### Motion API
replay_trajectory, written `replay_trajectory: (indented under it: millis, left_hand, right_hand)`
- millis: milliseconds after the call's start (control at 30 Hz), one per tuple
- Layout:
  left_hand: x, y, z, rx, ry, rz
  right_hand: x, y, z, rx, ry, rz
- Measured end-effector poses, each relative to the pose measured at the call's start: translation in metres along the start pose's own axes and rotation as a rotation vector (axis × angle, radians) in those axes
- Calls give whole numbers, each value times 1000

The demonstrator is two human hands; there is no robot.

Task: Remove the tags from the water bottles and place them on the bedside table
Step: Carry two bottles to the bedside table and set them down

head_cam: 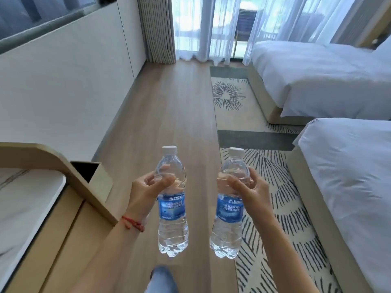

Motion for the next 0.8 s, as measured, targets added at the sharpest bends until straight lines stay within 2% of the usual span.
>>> replay_trajectory:
  millis: [300,567,800]
  left_hand:
    - [21,-186,-46,32,-37,44]
    - [28,-376,-112,-4,-43,88]
    - [59,-506,-139,-52,-45,124]
  right_hand:
    - [22,-175,-52,12,-31,-53]
    - [53,-356,-71,11,-37,-83]
    - [42,-470,-97,17,-33,-170]
Point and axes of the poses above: each hand's wrist, its own y-axis away from the middle knuckle, its own x-axis out of the palm, z = x × y, the point moved 3 cm from there along -y, towards the middle knuckle, and after that the axes turned 8 degrees about -x, right-handed, at the moved point
